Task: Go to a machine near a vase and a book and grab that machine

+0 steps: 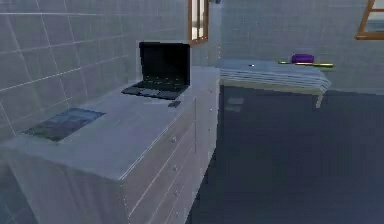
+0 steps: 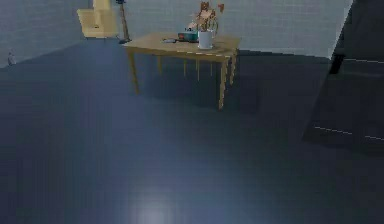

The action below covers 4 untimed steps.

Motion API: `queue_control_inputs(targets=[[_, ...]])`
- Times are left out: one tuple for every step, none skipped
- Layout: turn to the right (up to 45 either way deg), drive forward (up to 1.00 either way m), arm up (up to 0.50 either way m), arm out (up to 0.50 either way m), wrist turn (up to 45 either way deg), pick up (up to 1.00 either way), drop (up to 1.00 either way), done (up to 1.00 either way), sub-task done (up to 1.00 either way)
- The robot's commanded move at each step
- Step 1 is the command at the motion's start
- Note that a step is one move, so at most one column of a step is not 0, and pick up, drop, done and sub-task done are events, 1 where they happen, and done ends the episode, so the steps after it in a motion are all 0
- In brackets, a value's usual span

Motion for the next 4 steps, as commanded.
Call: queue_control_inputs(targets=[[45.0, 0.00, 0.00, 0.00, 0.0, 0.00, 0.00, 0.00, 0.00], [36.0, 0.00, 0.00, 0.00, 0.0, 0.00, 0.00, 0.00, 0.00], [0.0, 0.30, 0.00, 0.00, 0.0, 0.00, 0.00, 0.00, 0.00], [-45.0, 0.00, 0.00, 0.00, 0.0, 0.00, 0.00, 0.00, 0.00]])
